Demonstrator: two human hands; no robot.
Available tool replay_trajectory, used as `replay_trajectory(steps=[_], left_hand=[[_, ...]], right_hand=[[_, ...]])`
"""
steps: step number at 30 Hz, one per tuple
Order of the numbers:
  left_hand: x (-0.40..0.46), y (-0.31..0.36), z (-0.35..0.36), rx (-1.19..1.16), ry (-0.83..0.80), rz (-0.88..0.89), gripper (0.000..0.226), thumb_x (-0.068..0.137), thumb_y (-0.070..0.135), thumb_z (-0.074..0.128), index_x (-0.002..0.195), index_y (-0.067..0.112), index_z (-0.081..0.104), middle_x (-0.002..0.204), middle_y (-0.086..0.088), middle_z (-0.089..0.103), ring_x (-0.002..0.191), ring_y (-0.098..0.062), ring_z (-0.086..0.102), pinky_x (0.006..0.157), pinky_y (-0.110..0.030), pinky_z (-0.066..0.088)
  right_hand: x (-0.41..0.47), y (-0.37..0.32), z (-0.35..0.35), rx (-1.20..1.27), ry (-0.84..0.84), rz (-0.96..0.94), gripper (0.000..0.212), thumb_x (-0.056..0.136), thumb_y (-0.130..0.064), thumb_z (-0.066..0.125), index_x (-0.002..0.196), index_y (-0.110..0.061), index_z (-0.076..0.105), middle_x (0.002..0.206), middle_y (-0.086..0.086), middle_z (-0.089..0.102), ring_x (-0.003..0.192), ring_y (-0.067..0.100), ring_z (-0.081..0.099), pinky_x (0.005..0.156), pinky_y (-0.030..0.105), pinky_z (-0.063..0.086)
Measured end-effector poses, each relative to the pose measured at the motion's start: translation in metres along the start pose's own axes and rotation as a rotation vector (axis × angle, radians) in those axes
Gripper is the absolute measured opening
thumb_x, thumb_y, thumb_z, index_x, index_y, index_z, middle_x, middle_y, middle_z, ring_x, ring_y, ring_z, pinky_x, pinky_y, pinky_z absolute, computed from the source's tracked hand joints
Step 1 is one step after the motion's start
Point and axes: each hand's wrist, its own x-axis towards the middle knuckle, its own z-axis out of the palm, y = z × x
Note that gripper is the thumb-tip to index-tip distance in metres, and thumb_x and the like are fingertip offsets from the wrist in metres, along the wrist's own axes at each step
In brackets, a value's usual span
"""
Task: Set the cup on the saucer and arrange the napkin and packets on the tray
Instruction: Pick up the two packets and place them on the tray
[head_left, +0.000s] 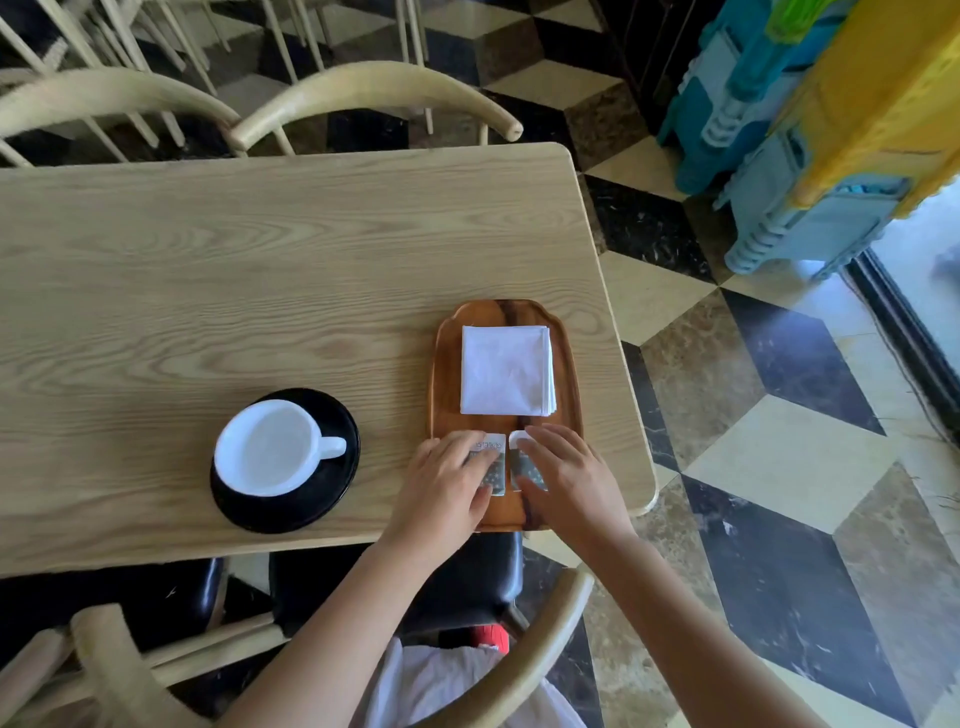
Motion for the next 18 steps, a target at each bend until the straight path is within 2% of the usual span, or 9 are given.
replay_trajectory(steps=[3, 10, 18], left_hand=[[-0.0008, -0.0026, 0.0045, -0.009, -0.027, -0.011, 0.040, 0.068, 0.012, 0.076, 0.107, 0.010, 0.067, 0.112, -0.007, 0.065, 0.105, -0.023, 0.062, 0.089, -0.038, 0.049], [-0.0011, -0.0042, 0.0095, -0.019, -0.020, -0.011, 0.038, 0.073, 0.011, 0.073, 0.110, 0.008, 0.064, 0.114, -0.009, 0.063, 0.110, -0.025, 0.058, 0.093, -0.039, 0.047], [-0.0013, -0.0049, 0.0065, -0.047, -0.007, 0.004, 0.039, 0.073, 0.010, 0.071, 0.112, 0.009, 0.062, 0.116, -0.008, 0.062, 0.112, -0.024, 0.057, 0.093, -0.040, 0.048]], right_hand=[[-0.0003, -0.0015, 0.0026, -0.012, -0.014, 0.007, 0.041, 0.063, -0.011, 0.080, 0.102, -0.005, 0.068, 0.104, 0.009, 0.071, 0.101, 0.029, 0.064, 0.075, 0.043, 0.057], [0.0007, -0.0027, 0.0065, -0.017, -0.028, 0.028, 0.043, 0.065, -0.013, 0.079, 0.107, -0.008, 0.067, 0.108, 0.007, 0.070, 0.105, 0.027, 0.062, 0.077, 0.042, 0.056], [0.0009, -0.0053, 0.0002, -0.026, -0.009, 0.027, 0.037, 0.064, -0.011, 0.081, 0.099, -0.007, 0.069, 0.102, 0.008, 0.072, 0.099, 0.026, 0.066, 0.073, 0.039, 0.058]])
